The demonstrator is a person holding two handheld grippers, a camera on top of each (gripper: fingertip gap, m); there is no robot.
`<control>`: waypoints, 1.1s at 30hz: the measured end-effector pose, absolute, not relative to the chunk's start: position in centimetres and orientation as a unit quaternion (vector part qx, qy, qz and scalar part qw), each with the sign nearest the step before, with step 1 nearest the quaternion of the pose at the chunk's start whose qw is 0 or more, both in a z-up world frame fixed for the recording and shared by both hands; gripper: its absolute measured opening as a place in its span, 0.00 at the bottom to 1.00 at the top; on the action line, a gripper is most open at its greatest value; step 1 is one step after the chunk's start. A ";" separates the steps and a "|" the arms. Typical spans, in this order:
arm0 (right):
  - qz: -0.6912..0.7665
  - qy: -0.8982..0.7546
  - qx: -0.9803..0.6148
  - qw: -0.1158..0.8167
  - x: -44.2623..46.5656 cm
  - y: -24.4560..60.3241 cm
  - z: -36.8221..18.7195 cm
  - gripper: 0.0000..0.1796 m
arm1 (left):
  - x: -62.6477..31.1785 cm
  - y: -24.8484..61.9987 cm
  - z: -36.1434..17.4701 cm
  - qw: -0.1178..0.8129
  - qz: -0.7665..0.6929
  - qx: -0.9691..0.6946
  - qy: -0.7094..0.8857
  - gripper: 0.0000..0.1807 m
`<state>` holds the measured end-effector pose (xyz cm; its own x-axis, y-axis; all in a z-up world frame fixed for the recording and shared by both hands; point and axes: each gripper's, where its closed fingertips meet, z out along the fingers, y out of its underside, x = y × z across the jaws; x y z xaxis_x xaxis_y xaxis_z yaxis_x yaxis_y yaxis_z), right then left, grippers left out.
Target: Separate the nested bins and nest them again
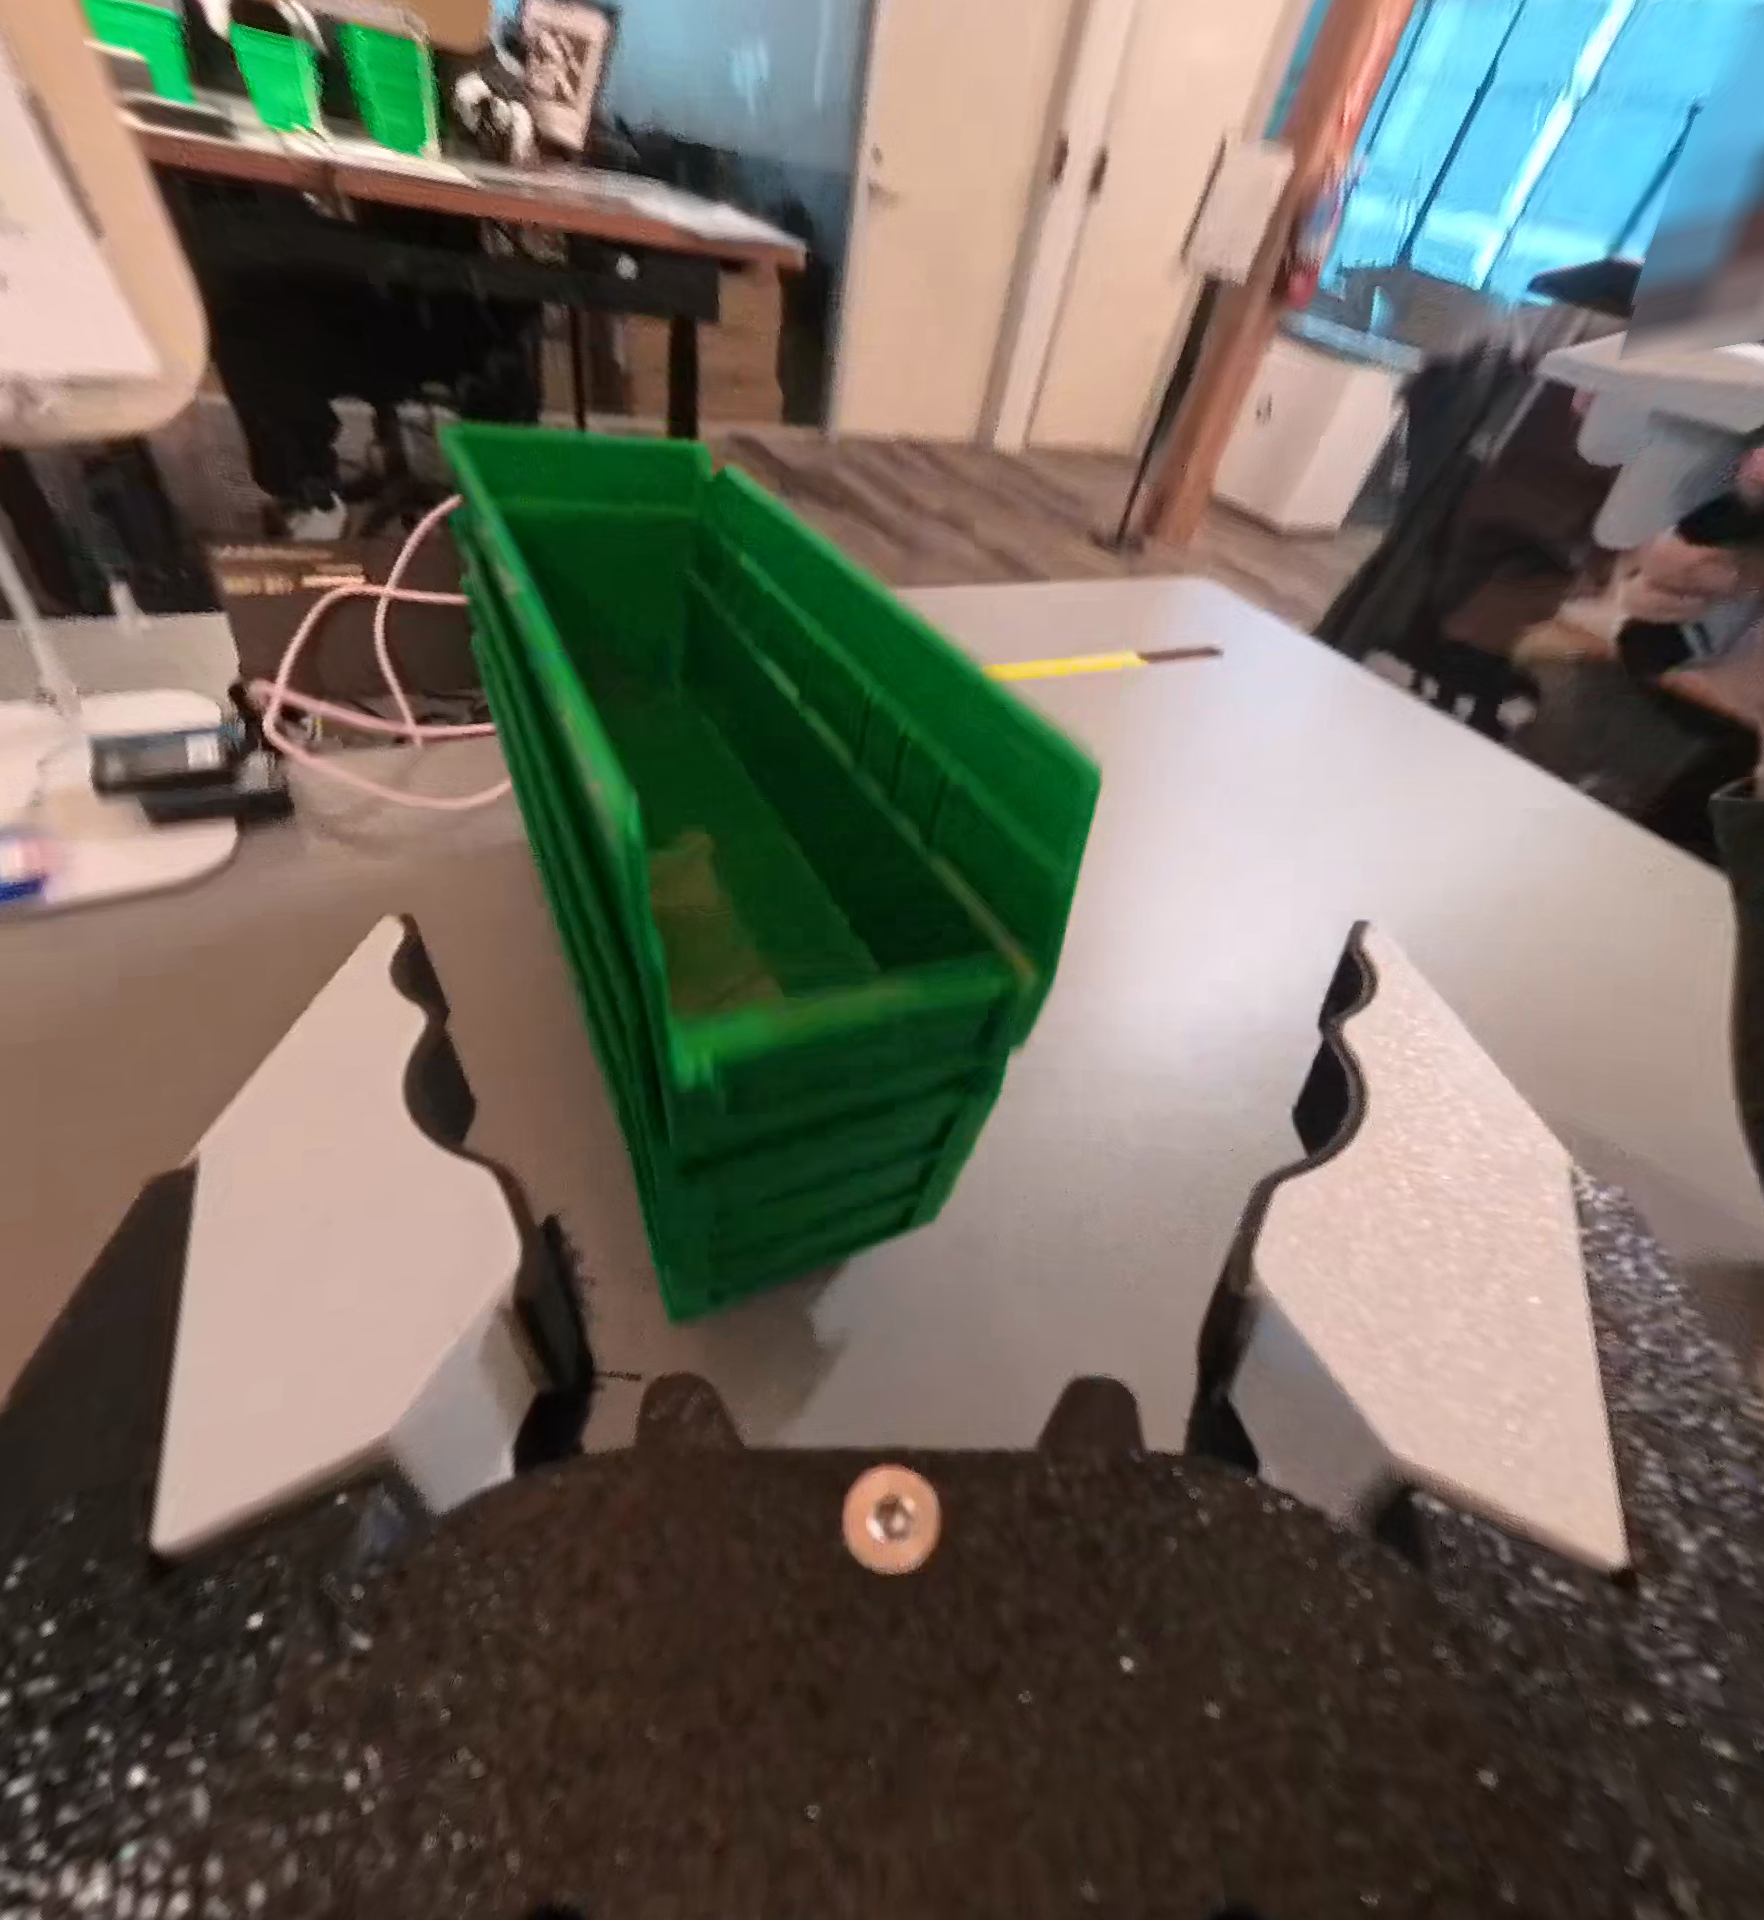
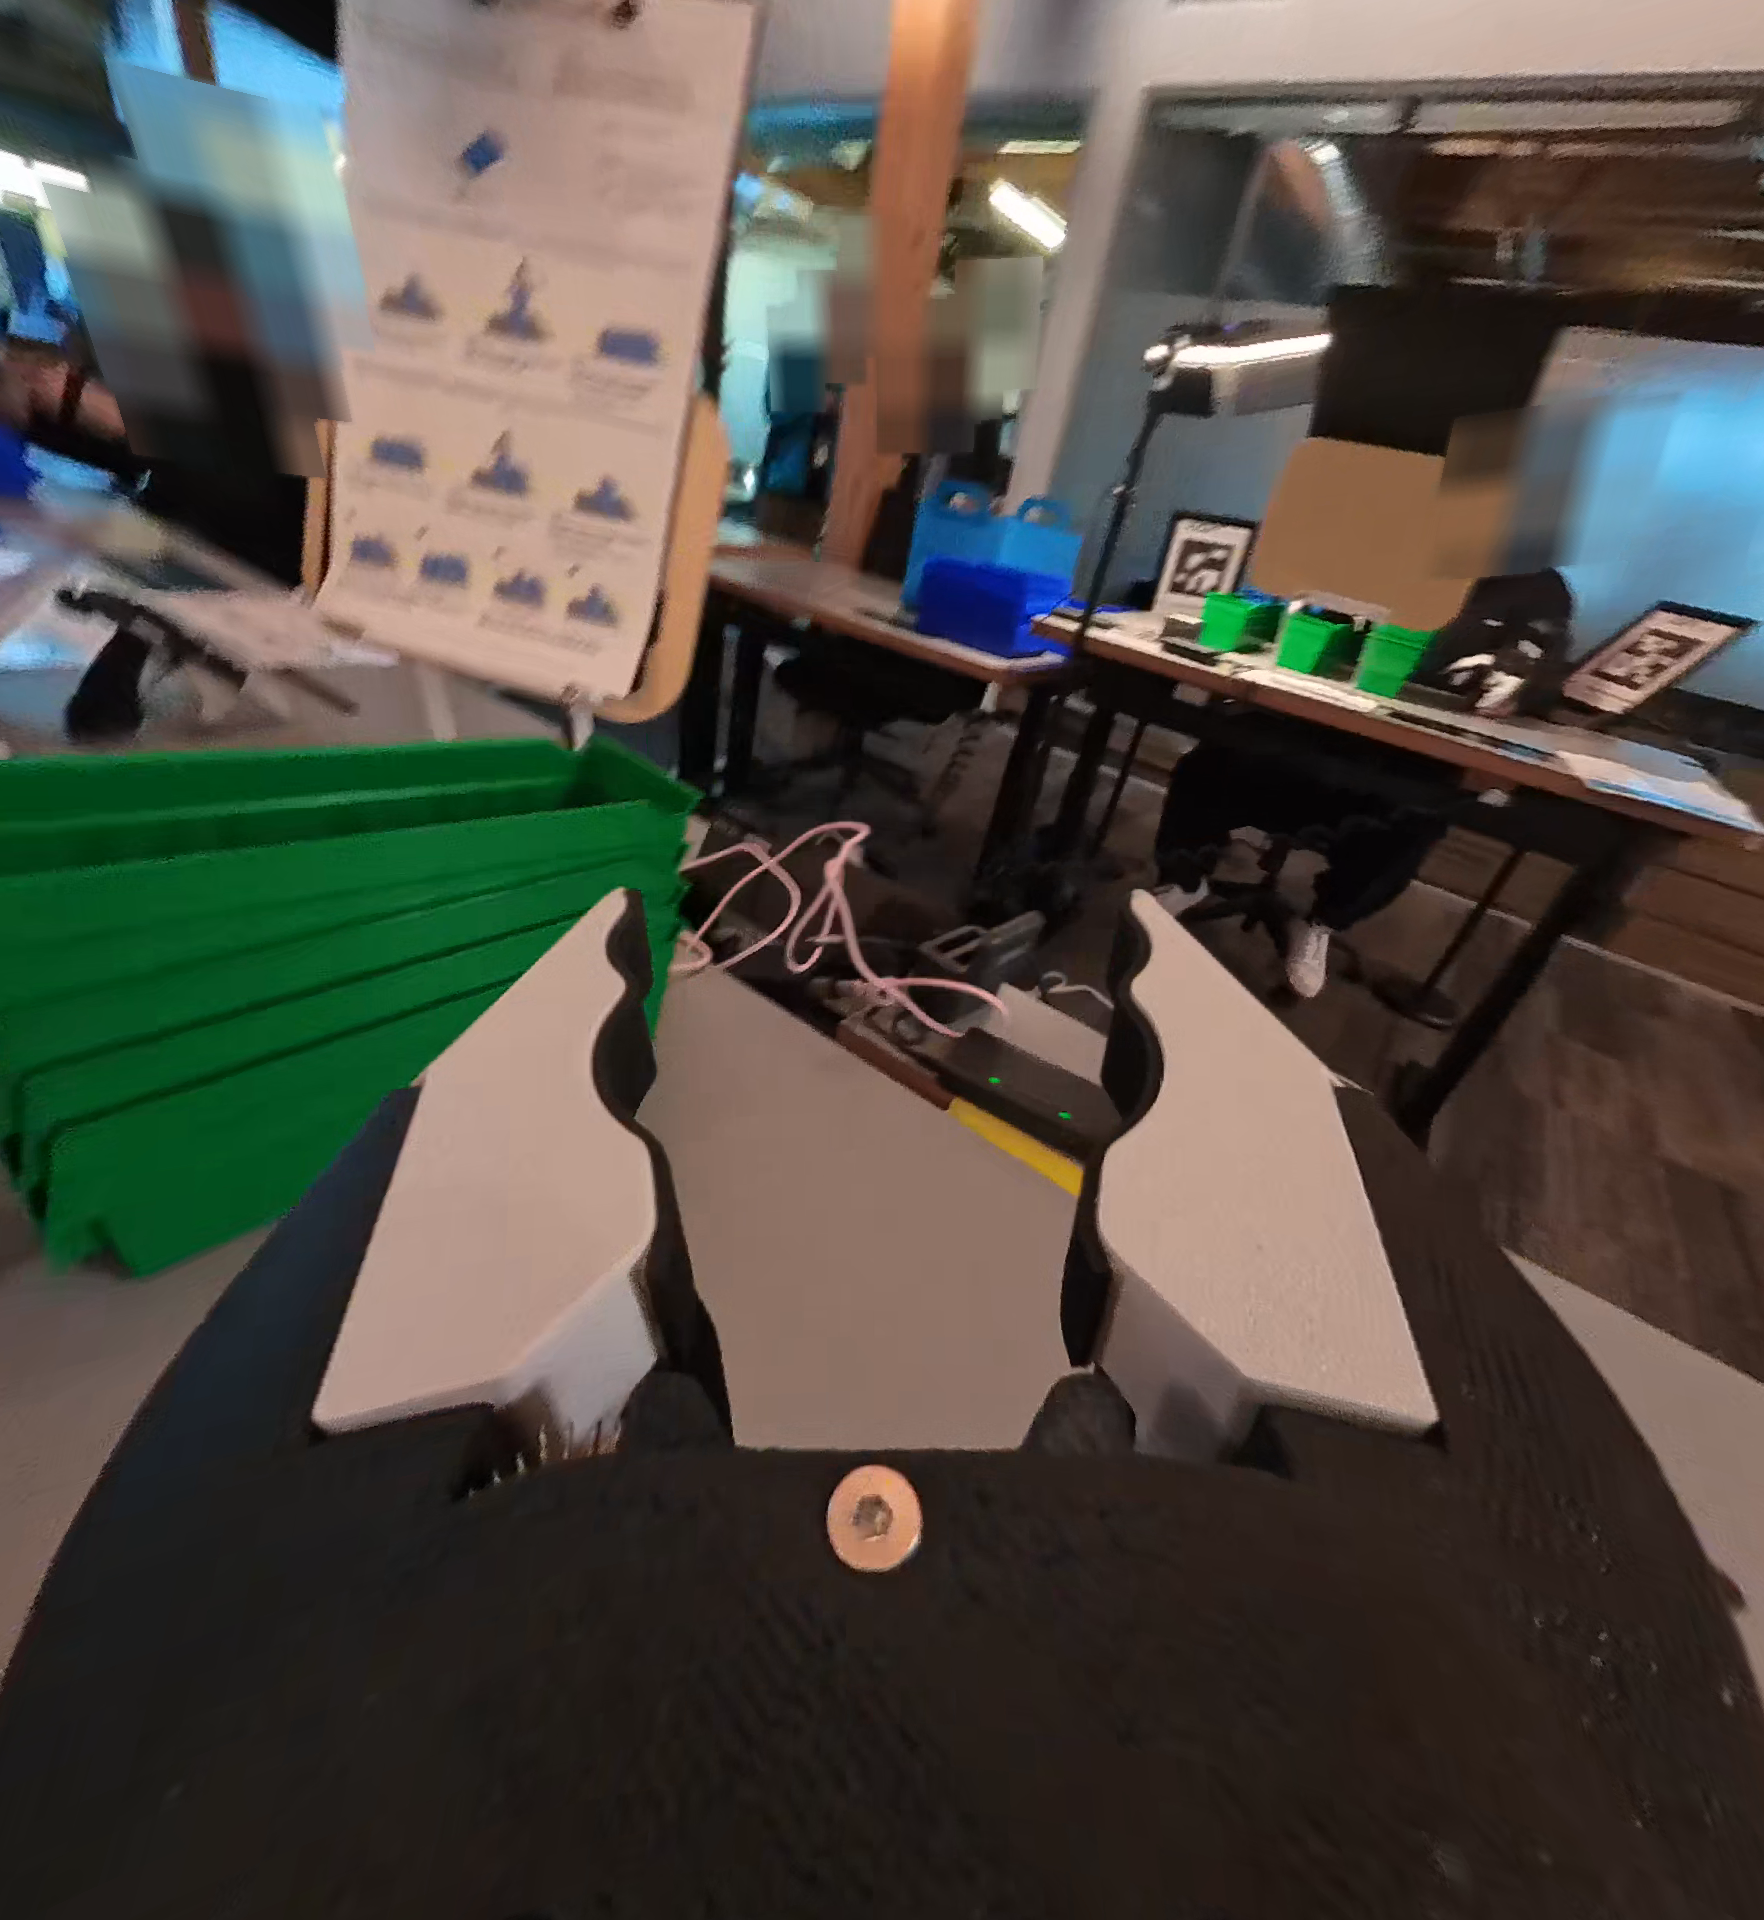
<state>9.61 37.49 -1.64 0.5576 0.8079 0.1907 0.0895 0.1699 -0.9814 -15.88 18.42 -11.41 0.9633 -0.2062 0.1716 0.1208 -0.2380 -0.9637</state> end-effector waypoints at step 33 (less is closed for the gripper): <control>0.383 -0.208 -0.569 0.698 29.9 41.8 2.7 0.50 | -19.0 31.5 -11.3 0.095 -0.067 -0.988 -0.105 0.59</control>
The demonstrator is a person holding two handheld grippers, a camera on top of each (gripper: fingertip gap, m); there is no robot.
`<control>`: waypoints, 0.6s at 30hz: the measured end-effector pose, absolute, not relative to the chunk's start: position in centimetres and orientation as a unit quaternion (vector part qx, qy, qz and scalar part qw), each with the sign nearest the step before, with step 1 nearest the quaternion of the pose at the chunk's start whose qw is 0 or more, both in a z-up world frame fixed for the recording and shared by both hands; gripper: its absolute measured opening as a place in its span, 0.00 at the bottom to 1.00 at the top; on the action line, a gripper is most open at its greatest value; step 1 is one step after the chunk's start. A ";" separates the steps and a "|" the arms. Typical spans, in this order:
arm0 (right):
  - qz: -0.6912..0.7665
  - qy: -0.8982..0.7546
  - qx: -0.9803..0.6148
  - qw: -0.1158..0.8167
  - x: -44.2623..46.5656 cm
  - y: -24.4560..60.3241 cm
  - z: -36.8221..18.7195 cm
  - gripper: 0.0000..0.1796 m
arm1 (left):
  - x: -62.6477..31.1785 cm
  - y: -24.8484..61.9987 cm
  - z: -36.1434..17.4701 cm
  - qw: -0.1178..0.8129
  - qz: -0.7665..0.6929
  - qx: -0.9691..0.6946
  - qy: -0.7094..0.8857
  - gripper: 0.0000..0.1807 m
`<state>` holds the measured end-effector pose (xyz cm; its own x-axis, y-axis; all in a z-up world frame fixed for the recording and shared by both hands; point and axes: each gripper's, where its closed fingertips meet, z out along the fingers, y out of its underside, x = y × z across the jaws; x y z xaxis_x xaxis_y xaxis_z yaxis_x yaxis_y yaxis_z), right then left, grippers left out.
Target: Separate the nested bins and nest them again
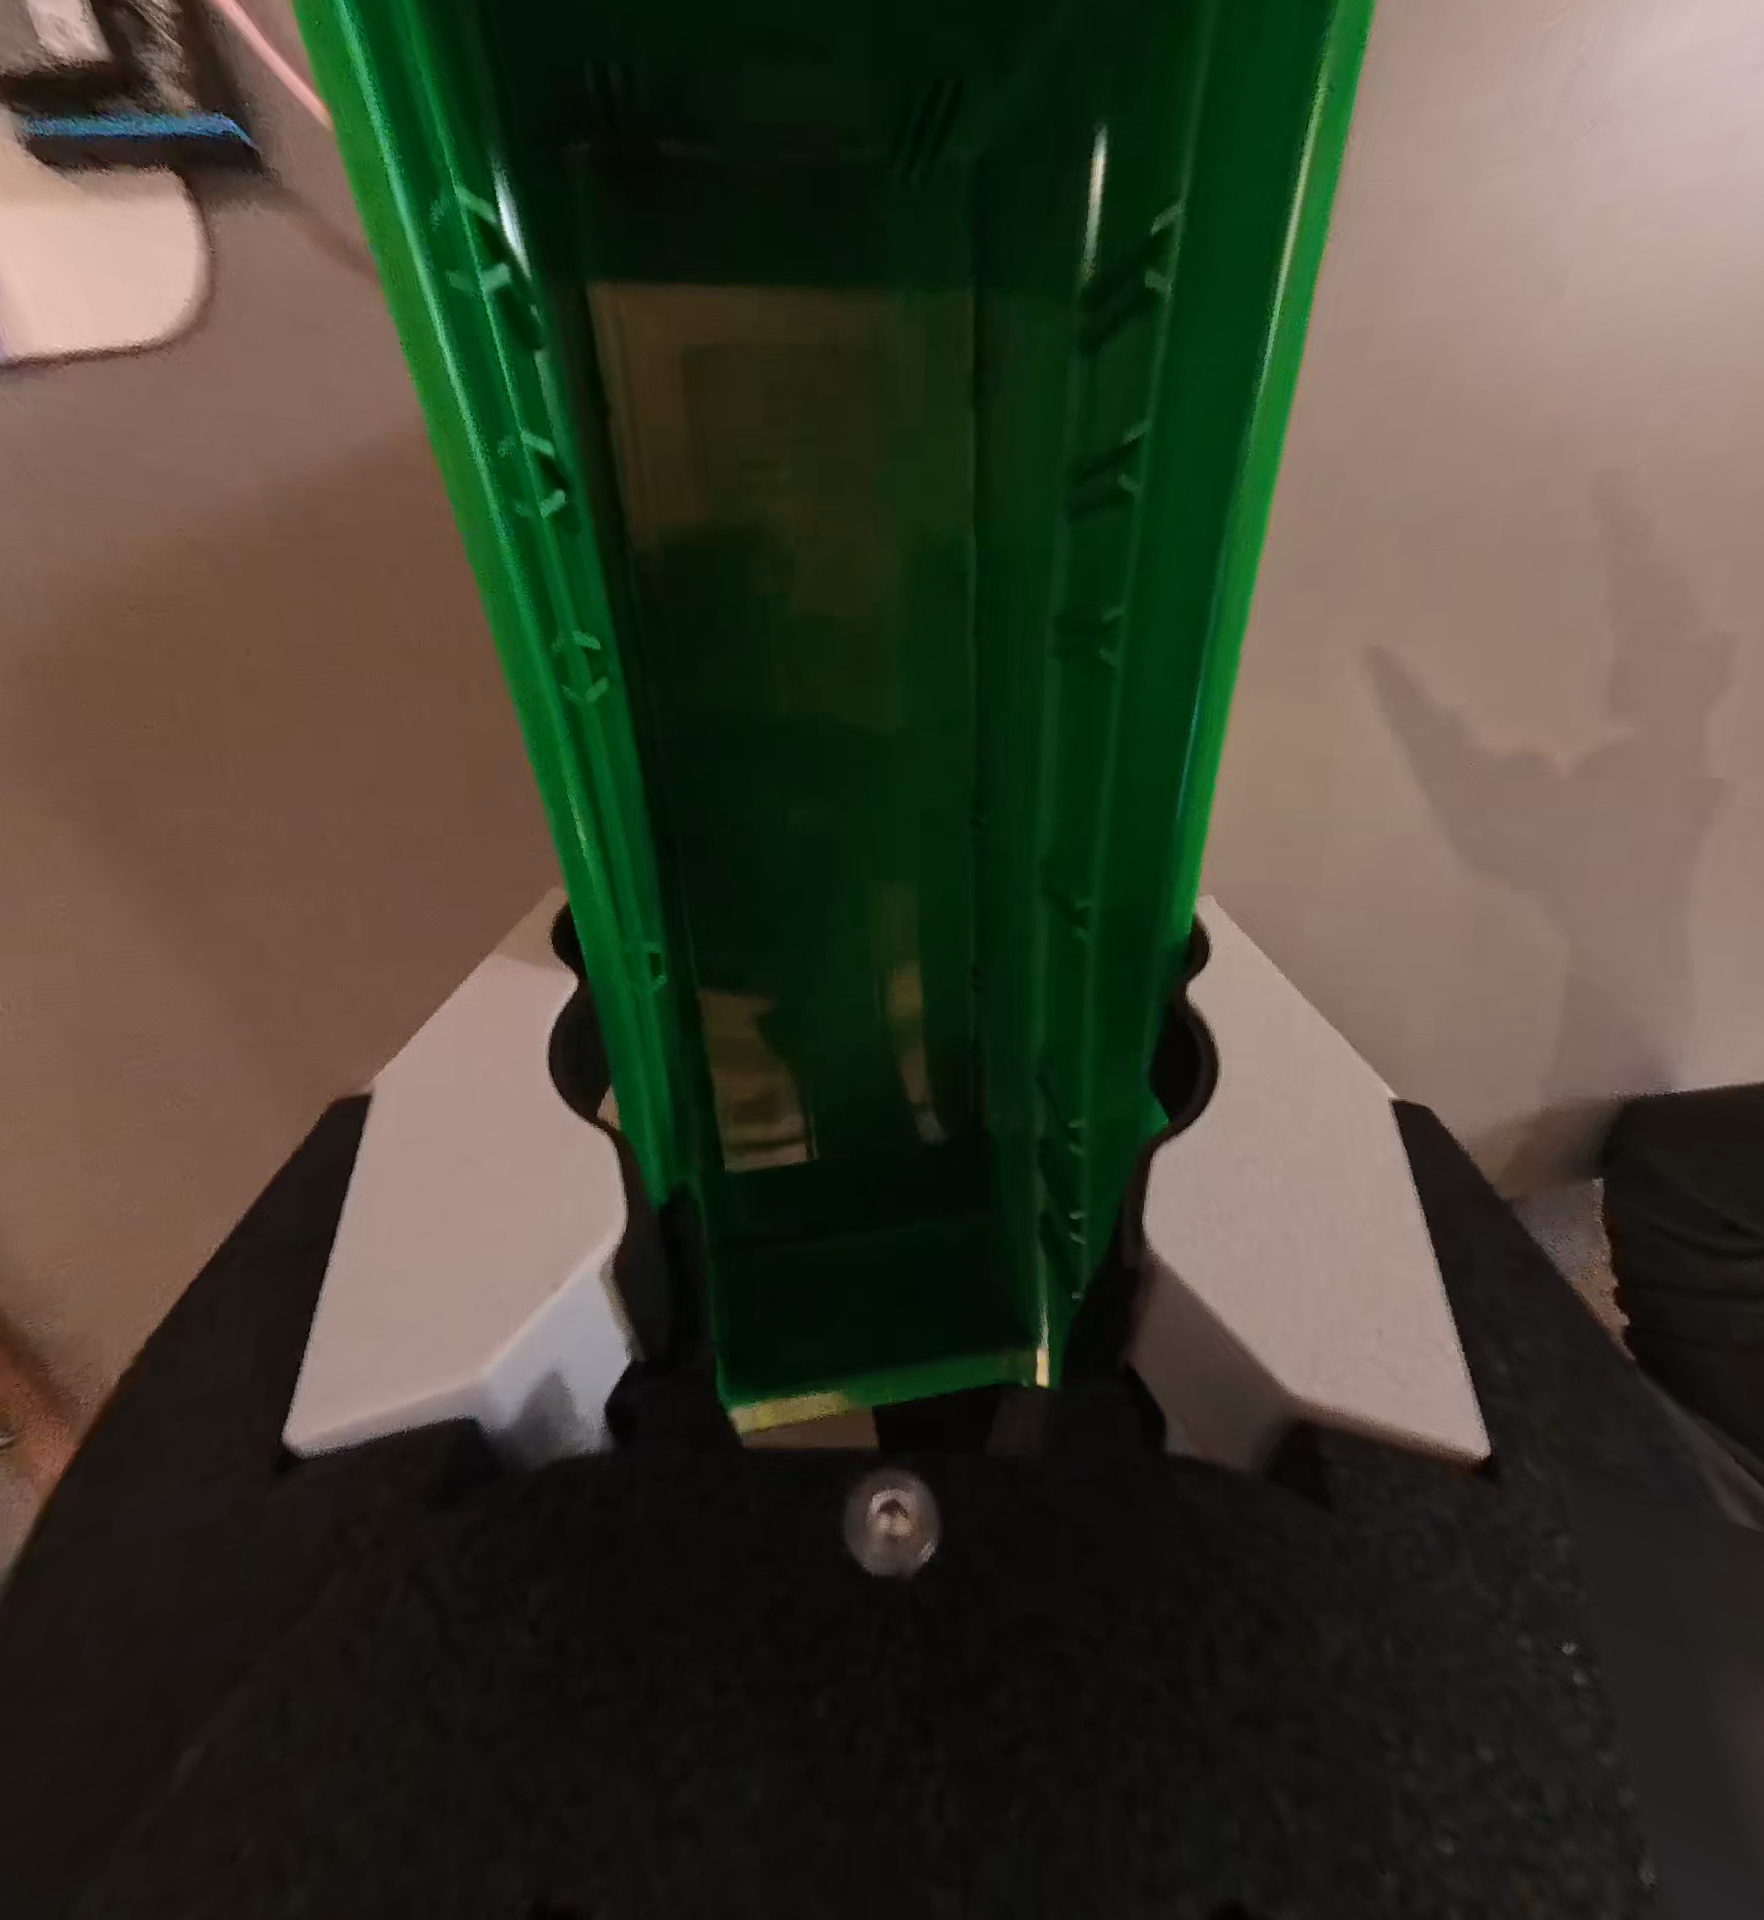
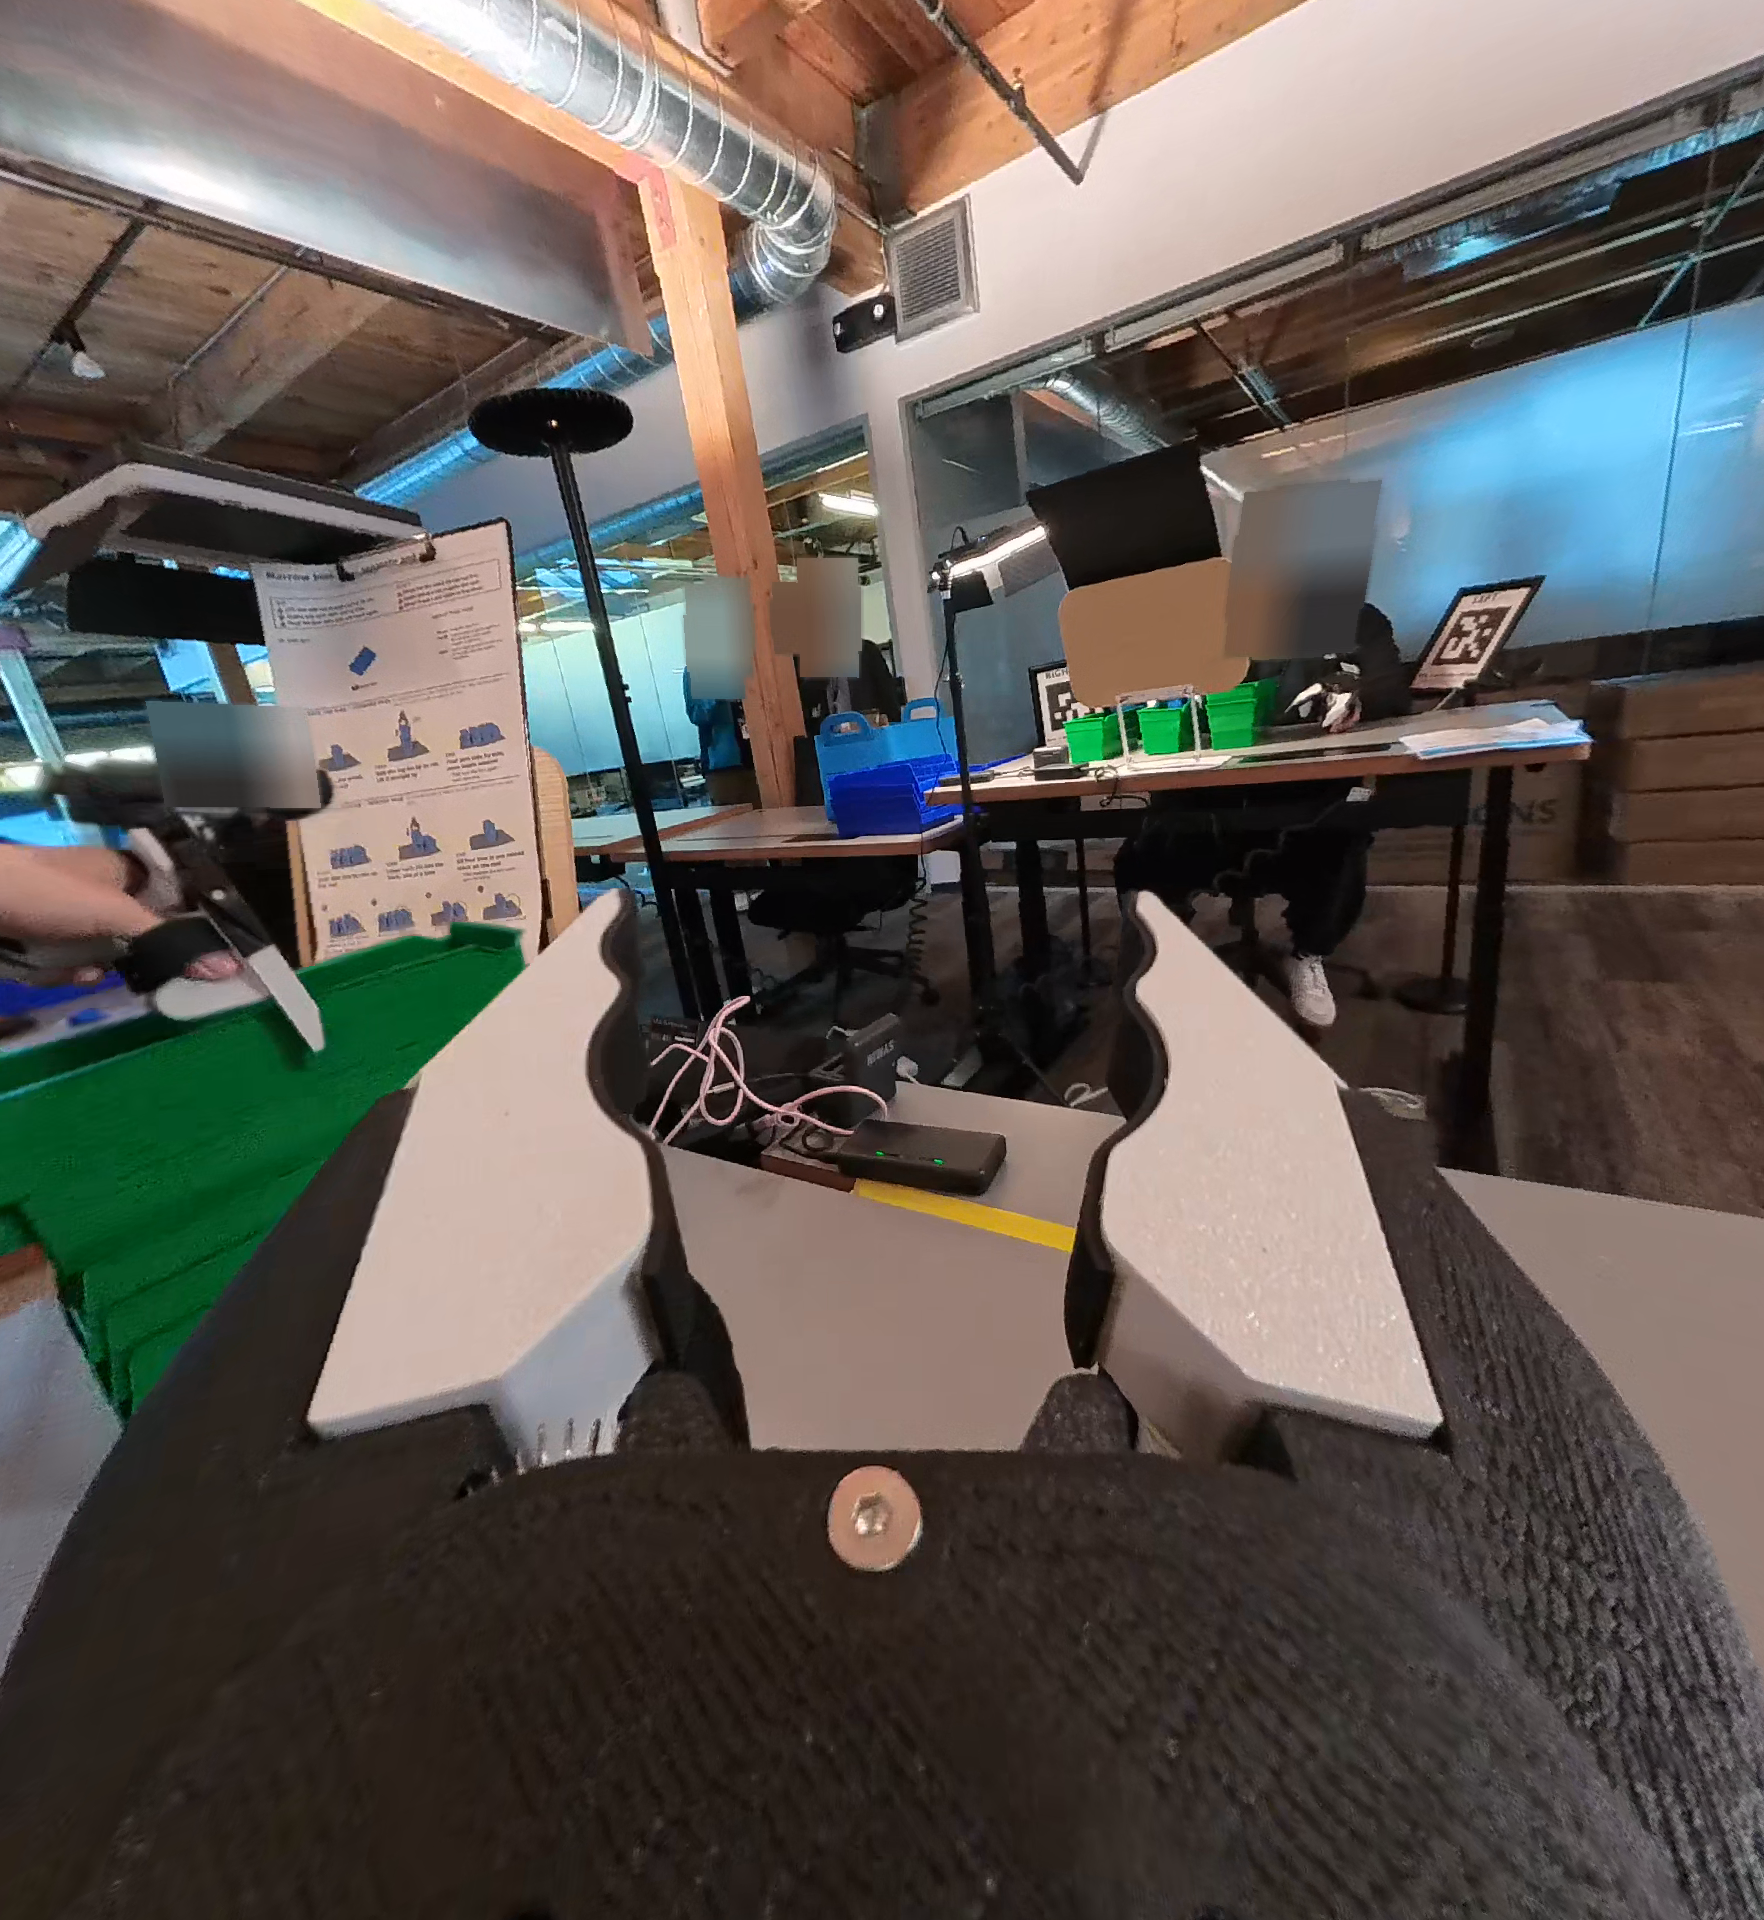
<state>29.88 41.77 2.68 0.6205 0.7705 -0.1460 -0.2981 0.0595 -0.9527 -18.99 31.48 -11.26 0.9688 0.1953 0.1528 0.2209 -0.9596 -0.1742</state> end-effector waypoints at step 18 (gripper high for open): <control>0.188 -0.145 -0.575 0.783 42.4 37.7 5.6 0.46 | 17.2 46.2 -11.6 0.181 -0.241 -0.943 0.141 0.59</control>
